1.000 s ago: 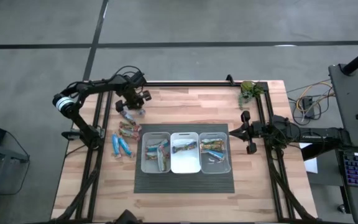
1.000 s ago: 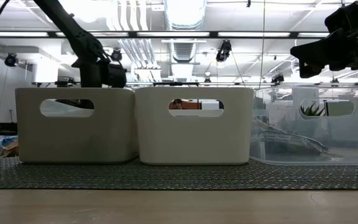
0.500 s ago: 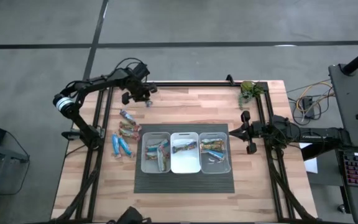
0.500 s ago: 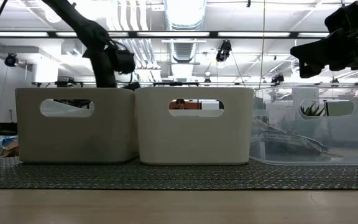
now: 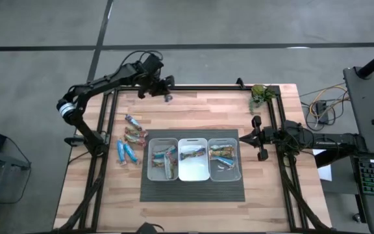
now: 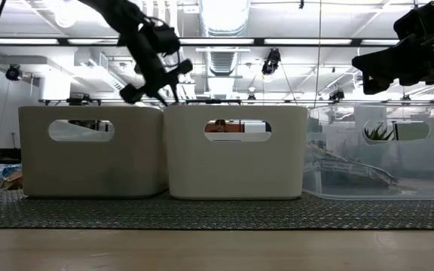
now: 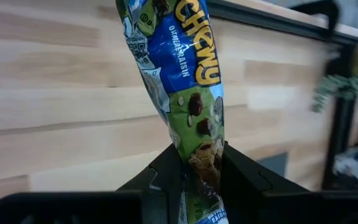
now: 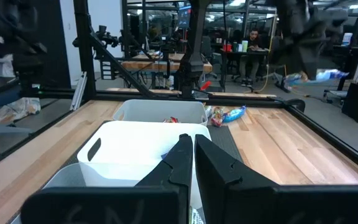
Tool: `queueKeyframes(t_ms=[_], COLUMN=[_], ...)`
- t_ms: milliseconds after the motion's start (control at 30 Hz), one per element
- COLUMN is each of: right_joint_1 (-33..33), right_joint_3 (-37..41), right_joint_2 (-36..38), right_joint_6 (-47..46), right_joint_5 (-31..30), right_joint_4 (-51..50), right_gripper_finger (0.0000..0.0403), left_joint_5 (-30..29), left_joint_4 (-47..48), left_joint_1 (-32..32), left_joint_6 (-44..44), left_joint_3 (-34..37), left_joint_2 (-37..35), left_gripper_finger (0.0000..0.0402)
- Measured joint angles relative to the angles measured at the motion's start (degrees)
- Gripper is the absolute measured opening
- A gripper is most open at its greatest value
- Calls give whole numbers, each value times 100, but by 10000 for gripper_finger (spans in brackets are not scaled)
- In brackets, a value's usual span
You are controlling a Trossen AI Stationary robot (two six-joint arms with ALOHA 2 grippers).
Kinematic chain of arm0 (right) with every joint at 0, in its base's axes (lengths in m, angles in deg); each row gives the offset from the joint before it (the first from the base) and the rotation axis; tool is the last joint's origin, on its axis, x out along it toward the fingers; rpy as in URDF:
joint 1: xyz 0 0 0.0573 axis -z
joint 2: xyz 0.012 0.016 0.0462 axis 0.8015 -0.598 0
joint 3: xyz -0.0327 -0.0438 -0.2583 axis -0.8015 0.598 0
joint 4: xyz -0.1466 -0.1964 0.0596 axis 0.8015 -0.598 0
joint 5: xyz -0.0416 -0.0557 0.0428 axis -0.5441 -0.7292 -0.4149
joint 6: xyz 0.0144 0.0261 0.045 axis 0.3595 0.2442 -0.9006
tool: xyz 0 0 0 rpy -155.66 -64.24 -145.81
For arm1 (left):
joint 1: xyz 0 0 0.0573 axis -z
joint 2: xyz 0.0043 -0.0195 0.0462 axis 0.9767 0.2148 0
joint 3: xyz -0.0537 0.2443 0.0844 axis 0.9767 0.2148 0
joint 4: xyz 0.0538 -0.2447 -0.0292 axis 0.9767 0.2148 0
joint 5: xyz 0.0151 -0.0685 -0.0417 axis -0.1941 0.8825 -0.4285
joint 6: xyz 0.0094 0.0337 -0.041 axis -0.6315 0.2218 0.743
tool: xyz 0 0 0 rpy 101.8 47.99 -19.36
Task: Pick and place Granola Bars by type
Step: Put the top blue granola bar into the white bin
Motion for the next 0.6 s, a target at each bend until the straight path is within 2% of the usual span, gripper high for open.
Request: queueKeyframes(t_ms=[300,600], right_joint_1=[1,0], right_joint_3=[1,0], right_joint_2=[1,-1], right_joint_6=[0,1], right_joint_5=[-1,0], right_joint_4=[-1,0], right_gripper_finger=[9,9], left_joint_5=[36,78], left_joint_4=[-40,-152], left_joint_1=[667,1520], left_joint_6=[-514,-773], left_joint_3=[-528,-718], left_joint_2=[-2,-2], left_gripper_finger=[73,73])
